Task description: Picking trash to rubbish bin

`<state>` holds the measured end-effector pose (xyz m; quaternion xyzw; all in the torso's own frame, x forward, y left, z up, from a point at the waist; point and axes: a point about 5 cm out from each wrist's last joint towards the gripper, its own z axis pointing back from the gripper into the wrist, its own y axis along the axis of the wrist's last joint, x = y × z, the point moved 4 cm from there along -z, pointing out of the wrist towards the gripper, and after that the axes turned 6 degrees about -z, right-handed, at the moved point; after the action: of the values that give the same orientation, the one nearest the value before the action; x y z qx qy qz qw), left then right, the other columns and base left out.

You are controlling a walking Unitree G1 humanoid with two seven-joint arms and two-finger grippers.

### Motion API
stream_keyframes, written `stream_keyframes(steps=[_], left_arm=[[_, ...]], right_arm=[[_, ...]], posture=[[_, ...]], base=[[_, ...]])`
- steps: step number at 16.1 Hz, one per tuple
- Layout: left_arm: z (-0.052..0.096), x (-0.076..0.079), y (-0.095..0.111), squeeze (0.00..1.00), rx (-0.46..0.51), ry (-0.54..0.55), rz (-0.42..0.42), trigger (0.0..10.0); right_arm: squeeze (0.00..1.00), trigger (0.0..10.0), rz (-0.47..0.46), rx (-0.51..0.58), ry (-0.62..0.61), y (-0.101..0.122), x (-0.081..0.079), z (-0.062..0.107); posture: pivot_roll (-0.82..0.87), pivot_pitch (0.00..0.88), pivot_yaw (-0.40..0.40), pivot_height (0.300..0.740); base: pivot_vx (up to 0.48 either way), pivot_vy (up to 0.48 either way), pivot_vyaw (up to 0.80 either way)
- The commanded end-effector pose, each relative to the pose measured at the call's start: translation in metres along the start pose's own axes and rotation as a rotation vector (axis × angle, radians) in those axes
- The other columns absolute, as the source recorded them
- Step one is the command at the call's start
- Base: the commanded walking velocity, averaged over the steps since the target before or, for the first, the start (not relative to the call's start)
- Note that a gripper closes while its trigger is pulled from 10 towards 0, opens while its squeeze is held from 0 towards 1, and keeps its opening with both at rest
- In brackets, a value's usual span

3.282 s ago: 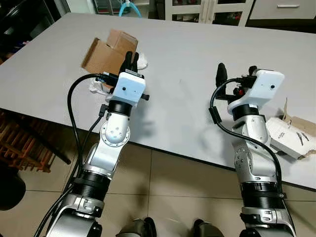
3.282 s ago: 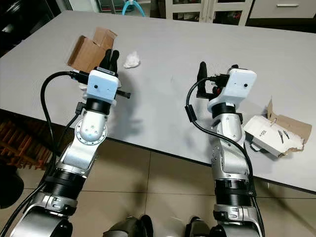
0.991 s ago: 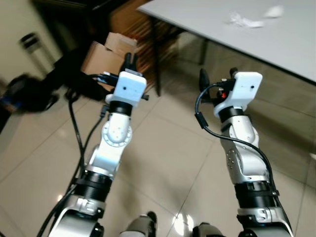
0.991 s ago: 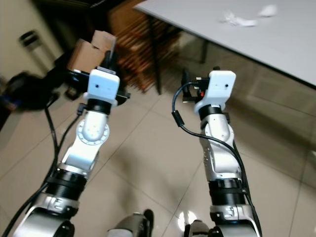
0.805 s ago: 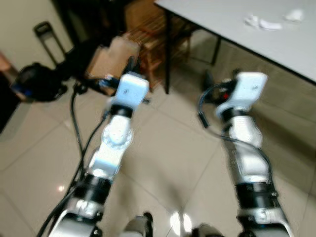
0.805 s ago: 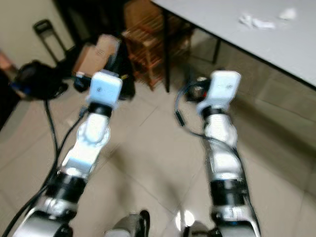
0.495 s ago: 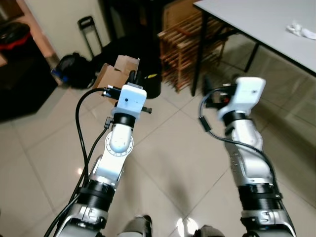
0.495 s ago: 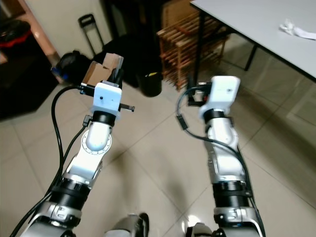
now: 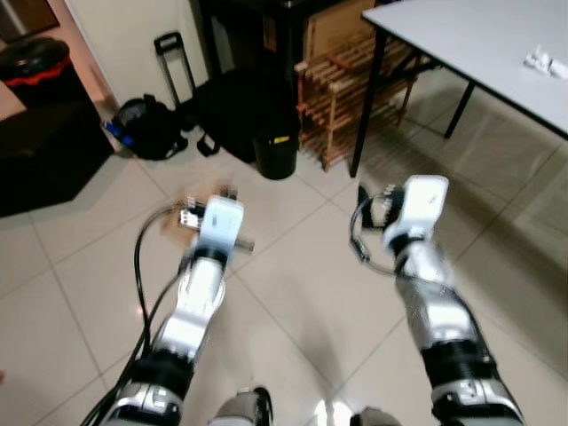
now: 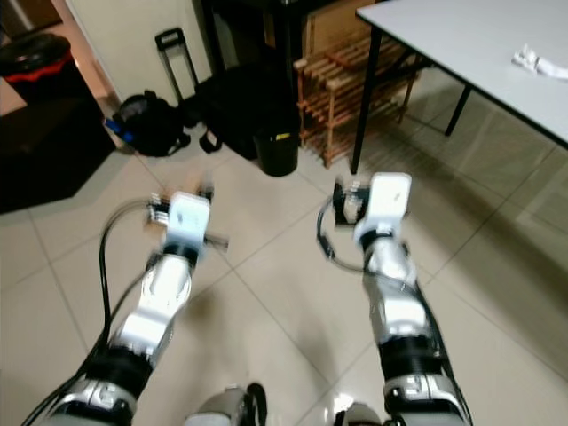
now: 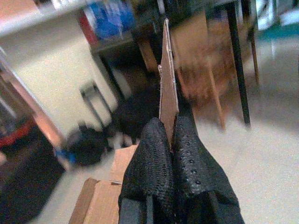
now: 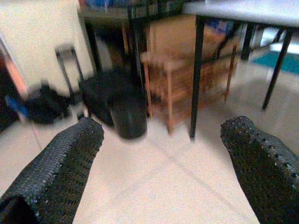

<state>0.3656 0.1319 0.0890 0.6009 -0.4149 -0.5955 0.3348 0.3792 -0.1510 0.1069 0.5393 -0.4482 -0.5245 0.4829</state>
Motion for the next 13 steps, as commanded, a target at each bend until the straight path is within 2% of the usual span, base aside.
stream_keyframes(steps=[1, 2, 4, 5, 8, 11, 13], left_arm=[[0.011, 0.004, -0.03, 0.0, -0.105, -0.035, 0.011, 10.0], [0.014, 0.005, -0.038, 0.0, -0.138, -0.04, 0.024, 10.0], [0.033, 0.016, -0.072, 0.0, -0.279, -0.103, 0.015, 10.0], [0.037, 0.018, -0.079, 0.0, -0.312, -0.11, 0.027, 10.0], [0.07, 0.03, -0.121, 0.0, -0.514, -0.193, 0.016, 10.0], [0.104, 0.032, -0.152, 0.0, -0.687, -0.221, 0.023, 10.0], [0.119, 0.032, -0.163, 0.0, -0.75, -0.215, 0.04, 10.0]], right_arm=[[0.0, 10.0, 0.028, -0.081, -0.014, -0.025, 0.009, 0.006], [0.0, 10.0, 0.032, -0.107, -0.017, -0.033, 0.012, 0.008], [0.0, 10.0, 0.026, -0.255, -0.037, -0.074, 0.022, 0.024], [0.0, 10.0, 0.033, -0.288, -0.038, -0.083, 0.024, 0.028], [0.0, 10.0, 0.077, -0.514, -0.08, -0.139, 0.041, 0.066], [0.0, 10.0, 0.089, -0.675, -0.129, -0.173, 0.055, 0.102], [0.0, 10.0, 0.076, -0.738, -0.144, -0.185, 0.059, 0.118]], posture=[[-0.04, 0.181, 0.064, 0.74], [-0.04, 0.181, 0.064, 0.74], [-0.03, 0.182, 0.062, 0.74], [-0.03, 0.181, 0.061, 0.74], [-0.03, 0.174, 0.057, 0.74], [-0.02, 0.172, 0.057, 0.74], [-0.03, 0.175, 0.061, 0.74]], base=[[0.0, 0.0, 0.0], [0.0, 0.0, 0.0], [0.0, 0.0, 0.0], [0.0, 0.0, 0.0], [0.0, 0.0, 0.0], [0.0, 0.0, 0.0], [0.0, 0.0, 0.0]])
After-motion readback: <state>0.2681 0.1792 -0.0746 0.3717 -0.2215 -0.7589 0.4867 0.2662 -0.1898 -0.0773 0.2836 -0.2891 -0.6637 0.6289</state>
